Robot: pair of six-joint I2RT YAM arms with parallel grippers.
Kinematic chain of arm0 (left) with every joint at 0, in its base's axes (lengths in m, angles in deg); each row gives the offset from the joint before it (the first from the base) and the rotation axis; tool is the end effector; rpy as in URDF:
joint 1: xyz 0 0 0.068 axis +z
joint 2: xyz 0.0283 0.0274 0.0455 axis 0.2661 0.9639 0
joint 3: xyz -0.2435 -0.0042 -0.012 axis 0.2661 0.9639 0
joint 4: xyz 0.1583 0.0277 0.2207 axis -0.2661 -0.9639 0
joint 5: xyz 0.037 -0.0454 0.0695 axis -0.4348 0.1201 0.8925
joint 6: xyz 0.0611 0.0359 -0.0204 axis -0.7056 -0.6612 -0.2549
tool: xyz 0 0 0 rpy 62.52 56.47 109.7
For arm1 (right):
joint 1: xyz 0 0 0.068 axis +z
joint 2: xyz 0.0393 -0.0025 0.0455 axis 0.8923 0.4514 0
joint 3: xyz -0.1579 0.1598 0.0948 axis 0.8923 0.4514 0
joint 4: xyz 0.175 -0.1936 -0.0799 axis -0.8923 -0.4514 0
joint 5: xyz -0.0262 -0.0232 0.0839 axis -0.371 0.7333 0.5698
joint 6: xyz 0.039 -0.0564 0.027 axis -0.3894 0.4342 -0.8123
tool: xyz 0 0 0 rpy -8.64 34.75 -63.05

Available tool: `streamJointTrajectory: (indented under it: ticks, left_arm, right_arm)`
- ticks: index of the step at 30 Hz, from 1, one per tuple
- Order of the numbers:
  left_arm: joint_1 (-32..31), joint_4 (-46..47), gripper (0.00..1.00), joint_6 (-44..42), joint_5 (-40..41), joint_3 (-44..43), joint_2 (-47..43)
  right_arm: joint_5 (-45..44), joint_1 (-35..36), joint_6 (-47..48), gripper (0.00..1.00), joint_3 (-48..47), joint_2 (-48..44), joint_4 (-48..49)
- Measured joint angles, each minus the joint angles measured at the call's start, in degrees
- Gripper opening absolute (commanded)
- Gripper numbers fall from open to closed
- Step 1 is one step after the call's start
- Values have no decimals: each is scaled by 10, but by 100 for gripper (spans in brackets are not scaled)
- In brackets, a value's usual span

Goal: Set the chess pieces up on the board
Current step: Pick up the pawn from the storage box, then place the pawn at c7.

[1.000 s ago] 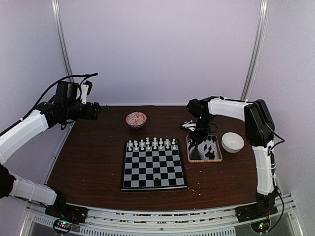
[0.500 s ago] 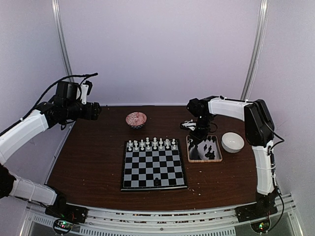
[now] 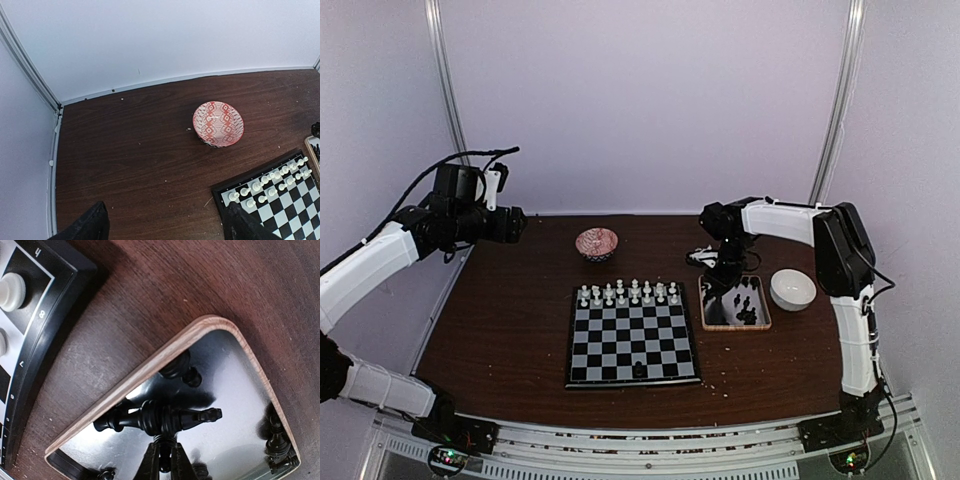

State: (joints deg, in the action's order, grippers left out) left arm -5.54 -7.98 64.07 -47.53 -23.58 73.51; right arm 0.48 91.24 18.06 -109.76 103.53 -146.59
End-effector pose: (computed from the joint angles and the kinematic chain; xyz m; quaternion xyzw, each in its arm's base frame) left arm 0.3021 -0.1065 0.2953 0.0412 0.8683 -0.0761 0.4884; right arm 0.3771 0.2124 0.1128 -0.3926 0.9152 0.0835 0.0354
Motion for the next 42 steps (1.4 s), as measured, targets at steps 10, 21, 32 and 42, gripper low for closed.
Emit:
streamJointTrajectory:
  ticks: [10, 21, 32, 42]
  left_arm:
    - [0, 0, 80, 0, -2, 0, 0]
    - [0, 0, 80, 0, -6, 0, 2]
    - [0, 0, 80, 0, -6, 0, 2]
    - [0, 0, 80, 0, -8, 0, 2]
  right_arm:
    - [0, 2, 0, 3, 32, -68, 0]
    - [4, 131, 19, 3, 71, -207, 20]
    - [15, 278, 35, 3, 76, -146, 16]
    - [15, 313, 41, 3, 73, -123, 13]
